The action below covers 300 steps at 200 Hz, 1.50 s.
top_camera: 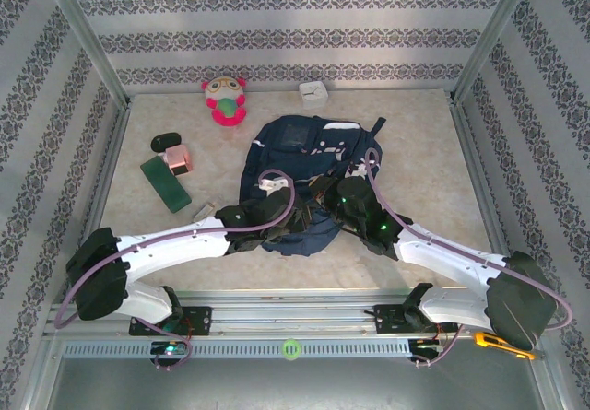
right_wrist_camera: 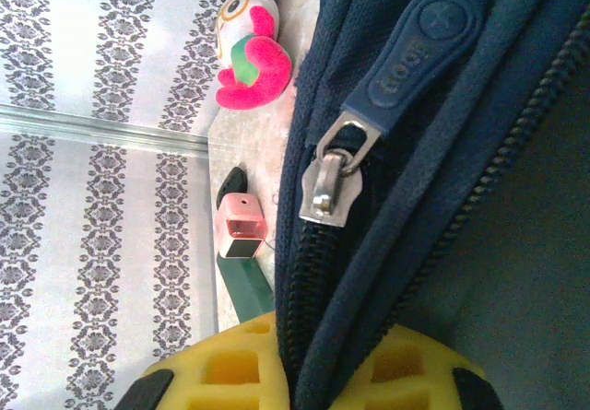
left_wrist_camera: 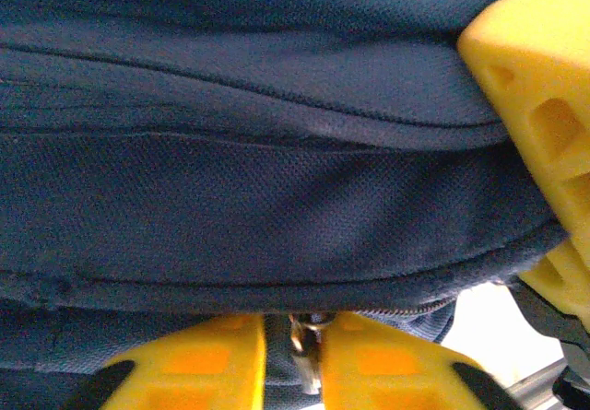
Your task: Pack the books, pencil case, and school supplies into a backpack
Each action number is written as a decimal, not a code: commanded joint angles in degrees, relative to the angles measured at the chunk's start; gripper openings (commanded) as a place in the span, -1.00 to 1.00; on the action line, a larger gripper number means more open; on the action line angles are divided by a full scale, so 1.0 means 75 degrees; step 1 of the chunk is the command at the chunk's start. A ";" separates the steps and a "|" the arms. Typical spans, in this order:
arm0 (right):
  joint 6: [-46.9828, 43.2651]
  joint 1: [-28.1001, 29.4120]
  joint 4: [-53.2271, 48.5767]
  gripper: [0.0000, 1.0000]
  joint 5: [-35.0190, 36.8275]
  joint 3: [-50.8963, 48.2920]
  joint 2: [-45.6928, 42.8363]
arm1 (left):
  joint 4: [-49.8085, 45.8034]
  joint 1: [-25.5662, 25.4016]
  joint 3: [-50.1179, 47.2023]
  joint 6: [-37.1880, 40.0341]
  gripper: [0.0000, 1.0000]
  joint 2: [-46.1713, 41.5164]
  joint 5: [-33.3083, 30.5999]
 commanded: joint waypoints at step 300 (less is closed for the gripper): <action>-0.3718 -0.5744 -0.4008 -0.15 -0.8342 0.1325 -0.0042 | 0.0722 0.2554 -0.1736 0.5054 -1.00 -0.2059 0.2269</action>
